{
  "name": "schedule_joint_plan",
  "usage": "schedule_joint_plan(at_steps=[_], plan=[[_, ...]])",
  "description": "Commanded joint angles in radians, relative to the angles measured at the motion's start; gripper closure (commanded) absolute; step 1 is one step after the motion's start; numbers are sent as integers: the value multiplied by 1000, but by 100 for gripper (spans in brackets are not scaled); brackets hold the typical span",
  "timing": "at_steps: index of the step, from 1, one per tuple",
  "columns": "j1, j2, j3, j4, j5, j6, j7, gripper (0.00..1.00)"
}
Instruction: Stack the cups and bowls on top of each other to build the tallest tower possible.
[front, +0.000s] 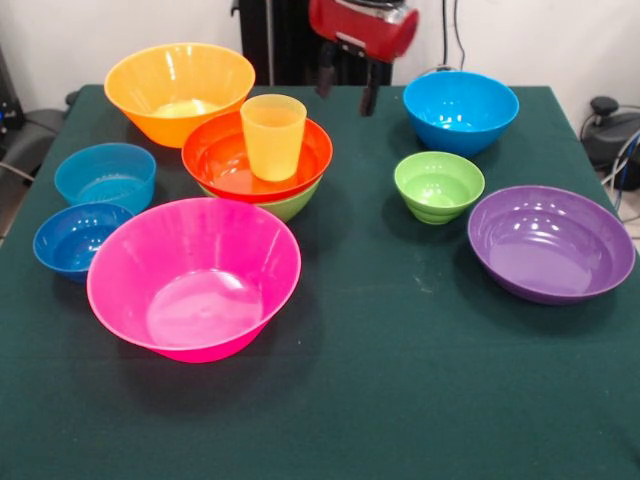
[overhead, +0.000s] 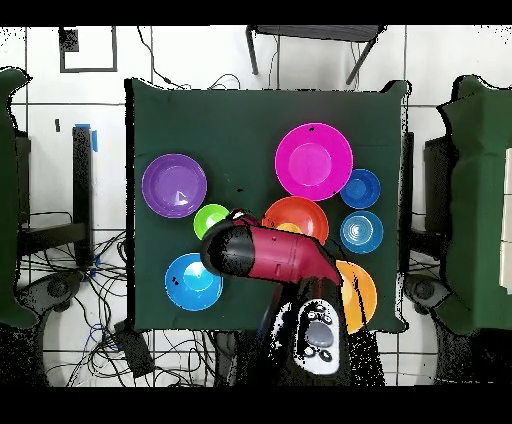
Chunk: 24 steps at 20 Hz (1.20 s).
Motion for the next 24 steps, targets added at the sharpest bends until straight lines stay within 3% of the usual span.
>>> schedule_joint_plan(at_steps=[1, 6, 12, 24], plan=[[67, 121, 33, -41, 95, -77, 252, 0], [135, 152, -20, -60, 183, -82, 307, 0], [203, 263, -92, -134, 264, -132, 348, 0], [217, 283, -107, -199, 349, -79, 337, 0]])
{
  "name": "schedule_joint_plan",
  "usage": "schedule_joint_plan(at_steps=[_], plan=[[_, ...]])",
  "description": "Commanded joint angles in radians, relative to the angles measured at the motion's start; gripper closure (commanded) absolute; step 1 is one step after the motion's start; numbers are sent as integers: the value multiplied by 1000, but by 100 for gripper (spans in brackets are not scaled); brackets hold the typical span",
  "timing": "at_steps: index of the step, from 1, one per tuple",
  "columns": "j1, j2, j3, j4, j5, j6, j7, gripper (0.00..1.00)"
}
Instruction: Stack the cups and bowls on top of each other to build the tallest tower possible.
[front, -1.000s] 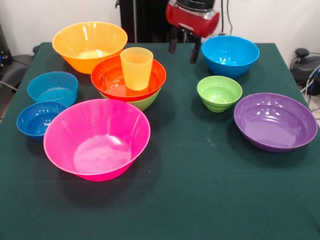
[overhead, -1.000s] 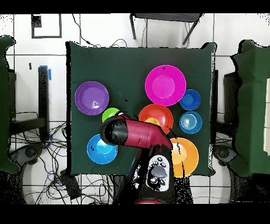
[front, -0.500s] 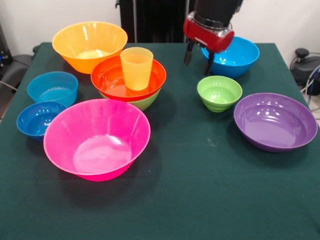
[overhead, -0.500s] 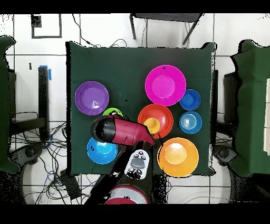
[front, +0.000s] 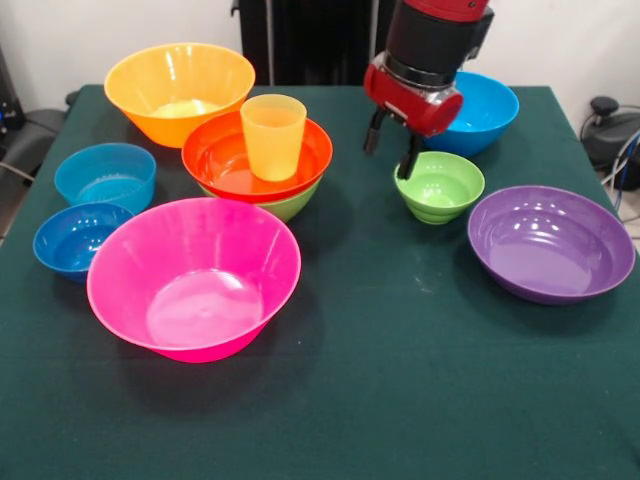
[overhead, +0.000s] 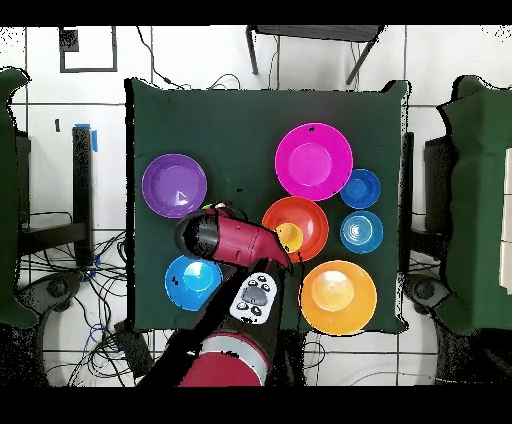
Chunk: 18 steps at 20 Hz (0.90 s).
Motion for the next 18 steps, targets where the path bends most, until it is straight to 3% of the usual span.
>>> schedule_joint_plan(at_steps=[1, 10, 18], plan=[[12, 43, 36, -103, 56, 4, 179, 0], [-7, 29, 66, -108, 33, 66, 104, 0], [-33, -10, 139, -57, 2, 71, 43, 0]])
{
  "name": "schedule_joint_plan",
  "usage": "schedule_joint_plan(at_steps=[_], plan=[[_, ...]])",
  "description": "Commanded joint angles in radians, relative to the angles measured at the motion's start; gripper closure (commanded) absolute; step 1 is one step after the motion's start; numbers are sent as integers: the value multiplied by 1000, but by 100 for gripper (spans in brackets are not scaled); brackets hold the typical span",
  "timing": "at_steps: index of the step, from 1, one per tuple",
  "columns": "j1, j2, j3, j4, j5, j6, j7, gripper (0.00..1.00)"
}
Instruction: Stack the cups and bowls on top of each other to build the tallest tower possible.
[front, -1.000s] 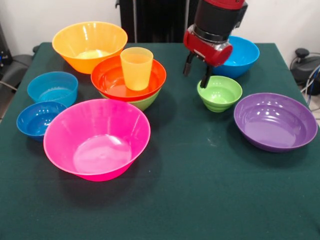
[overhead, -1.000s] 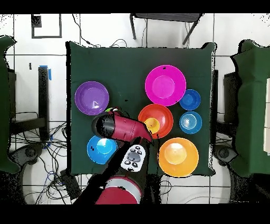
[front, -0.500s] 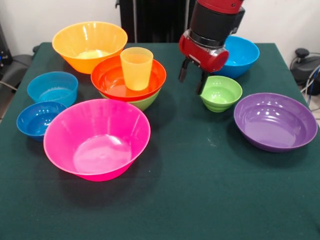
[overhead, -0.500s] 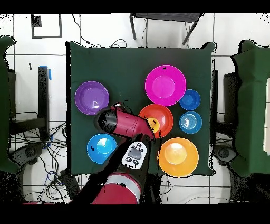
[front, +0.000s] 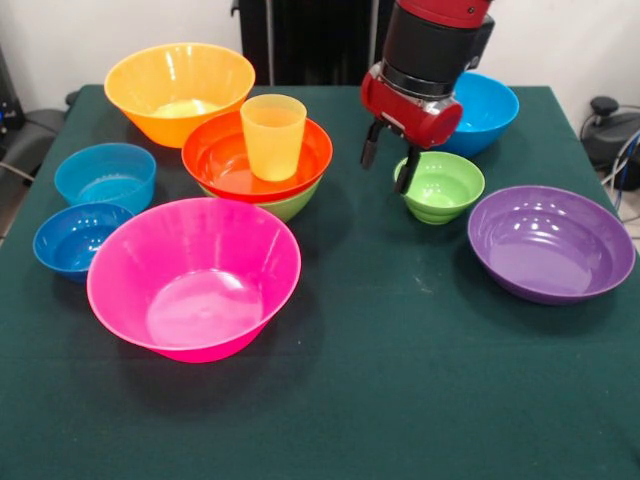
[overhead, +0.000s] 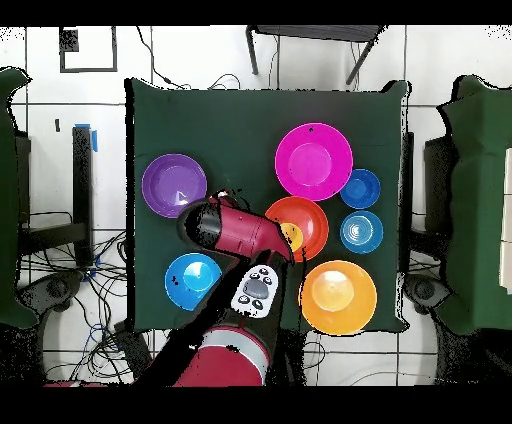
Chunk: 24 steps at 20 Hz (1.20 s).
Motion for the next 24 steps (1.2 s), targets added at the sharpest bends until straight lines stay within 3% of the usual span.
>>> schedule_joint_plan(at_steps=[1, 6, 9, 15, 20, 24], plan=[[-36, -27, 155, 0, -12, 79, 42, 0], [2, 19, 144, -7, 86, 53, 193, 0], [71, 46, 77, -27, 151, 61, 288, 0], [103, 48, 51, -16, 191, 75, 270, 0], [155, 94, 6, -23, 271, 72, 349, 0], [155, 94, 7, -10, 270, 54, 304, 0]])
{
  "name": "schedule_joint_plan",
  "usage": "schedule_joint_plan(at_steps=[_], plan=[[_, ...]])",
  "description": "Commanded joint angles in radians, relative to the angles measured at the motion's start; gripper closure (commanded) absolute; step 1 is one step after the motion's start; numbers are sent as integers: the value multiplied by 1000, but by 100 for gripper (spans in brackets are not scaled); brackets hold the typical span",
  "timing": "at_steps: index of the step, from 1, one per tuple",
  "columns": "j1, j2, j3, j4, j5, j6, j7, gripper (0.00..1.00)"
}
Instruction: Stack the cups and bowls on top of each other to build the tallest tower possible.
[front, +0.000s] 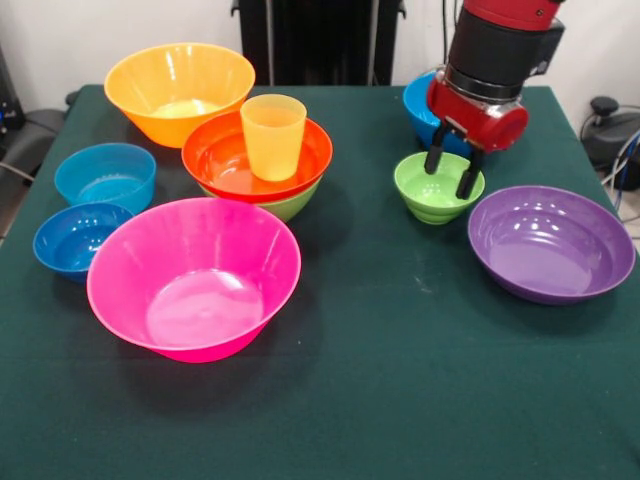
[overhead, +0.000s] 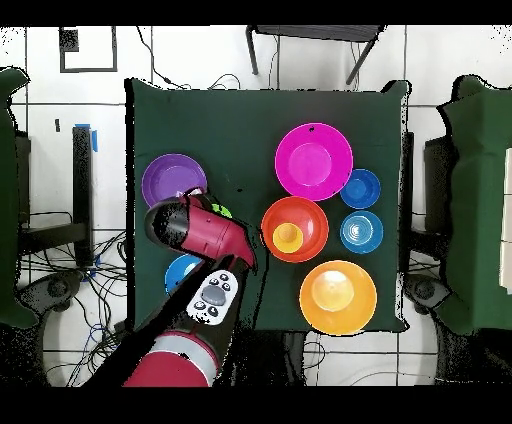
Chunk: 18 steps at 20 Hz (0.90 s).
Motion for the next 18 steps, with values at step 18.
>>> schedule_joint_plan(at_steps=[18], plan=[[-37, 125, 118, 20, 24, -132, 180, 0]])
